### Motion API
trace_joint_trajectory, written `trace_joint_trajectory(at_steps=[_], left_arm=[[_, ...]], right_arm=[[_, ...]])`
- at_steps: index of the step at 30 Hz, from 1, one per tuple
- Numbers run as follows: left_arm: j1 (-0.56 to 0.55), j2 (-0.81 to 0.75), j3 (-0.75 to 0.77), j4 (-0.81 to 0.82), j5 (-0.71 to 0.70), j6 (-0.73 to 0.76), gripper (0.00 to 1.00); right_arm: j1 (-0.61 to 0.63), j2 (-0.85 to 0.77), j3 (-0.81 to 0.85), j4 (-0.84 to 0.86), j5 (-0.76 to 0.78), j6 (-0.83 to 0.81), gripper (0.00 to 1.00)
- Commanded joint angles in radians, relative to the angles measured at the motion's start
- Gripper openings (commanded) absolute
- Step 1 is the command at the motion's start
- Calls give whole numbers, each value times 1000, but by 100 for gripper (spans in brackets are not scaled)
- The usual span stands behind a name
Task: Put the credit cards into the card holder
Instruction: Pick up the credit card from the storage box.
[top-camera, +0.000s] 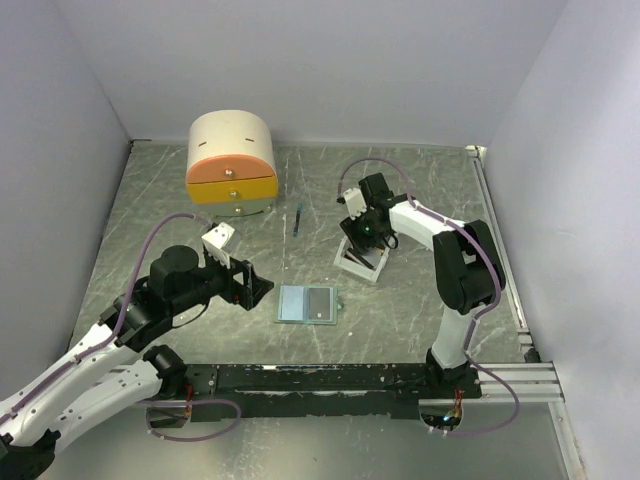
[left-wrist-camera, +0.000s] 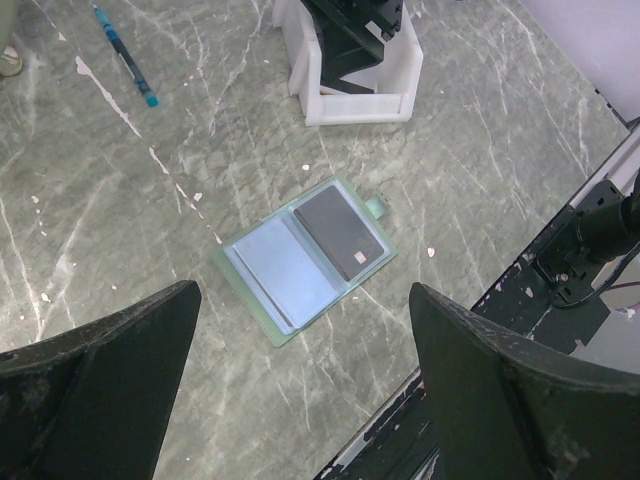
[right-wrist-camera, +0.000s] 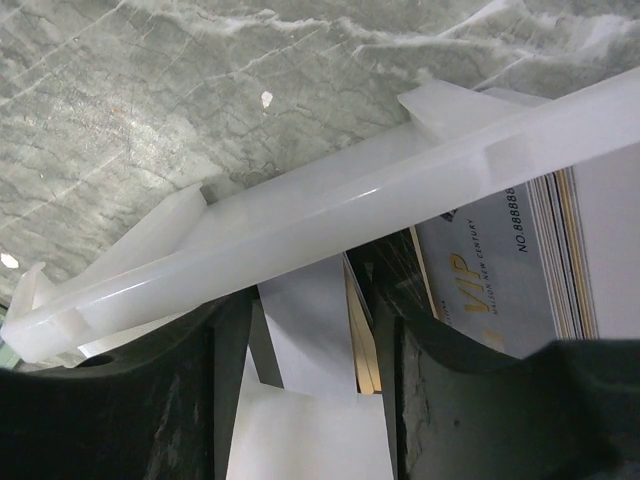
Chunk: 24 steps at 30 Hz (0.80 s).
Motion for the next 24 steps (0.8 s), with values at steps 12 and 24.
trace_joint_trajectory(at_steps=[12, 24], left_arm=[[-1, -3, 13, -7, -20, 4, 97], [-1, -7, 11, -4, -23, 0, 97]], right_arm=[[-24, 10, -6, 50, 94, -11, 35], [-24, -42, 25, 33, 135, 2, 23]])
